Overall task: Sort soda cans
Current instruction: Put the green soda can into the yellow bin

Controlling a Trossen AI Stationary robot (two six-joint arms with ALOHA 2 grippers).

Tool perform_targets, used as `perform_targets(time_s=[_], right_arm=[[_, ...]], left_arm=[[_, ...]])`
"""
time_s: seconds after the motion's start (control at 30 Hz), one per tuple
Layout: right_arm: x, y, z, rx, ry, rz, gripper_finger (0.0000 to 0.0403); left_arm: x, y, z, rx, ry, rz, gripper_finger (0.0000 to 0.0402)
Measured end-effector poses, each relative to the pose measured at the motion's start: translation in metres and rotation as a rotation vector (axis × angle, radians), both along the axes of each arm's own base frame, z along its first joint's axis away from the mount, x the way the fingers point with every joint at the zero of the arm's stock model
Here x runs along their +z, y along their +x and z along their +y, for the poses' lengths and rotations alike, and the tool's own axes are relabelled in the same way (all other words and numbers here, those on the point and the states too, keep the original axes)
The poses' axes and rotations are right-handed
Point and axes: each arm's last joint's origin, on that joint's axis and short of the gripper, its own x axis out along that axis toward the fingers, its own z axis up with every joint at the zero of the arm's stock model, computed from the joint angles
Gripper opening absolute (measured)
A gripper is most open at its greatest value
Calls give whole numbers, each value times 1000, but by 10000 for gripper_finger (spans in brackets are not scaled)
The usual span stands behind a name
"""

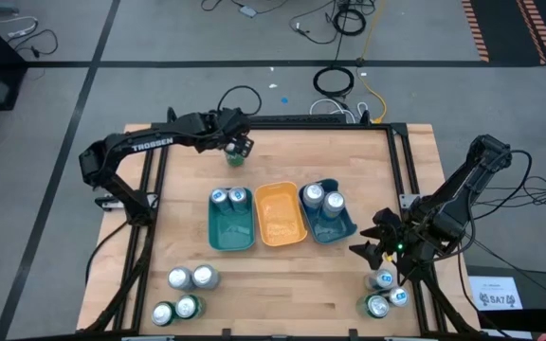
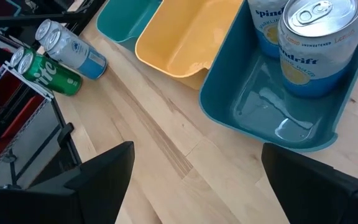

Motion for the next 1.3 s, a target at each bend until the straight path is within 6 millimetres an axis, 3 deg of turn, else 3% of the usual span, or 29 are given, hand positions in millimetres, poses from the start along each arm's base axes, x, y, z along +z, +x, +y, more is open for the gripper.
perform_targets(time_s=[0.23,0.53,1.3], right_arm=[[0,0,0,-8,8,-5,345],[0,1,1,-7,14,-10,345],[2,2,2,-25,53,-29,345]], left_arm=[[-3,-8,19,87,-54,-46,318],[-33,-9,50,63,-257,-43,318],[-33,-7,51,53,-258,-60,318]])
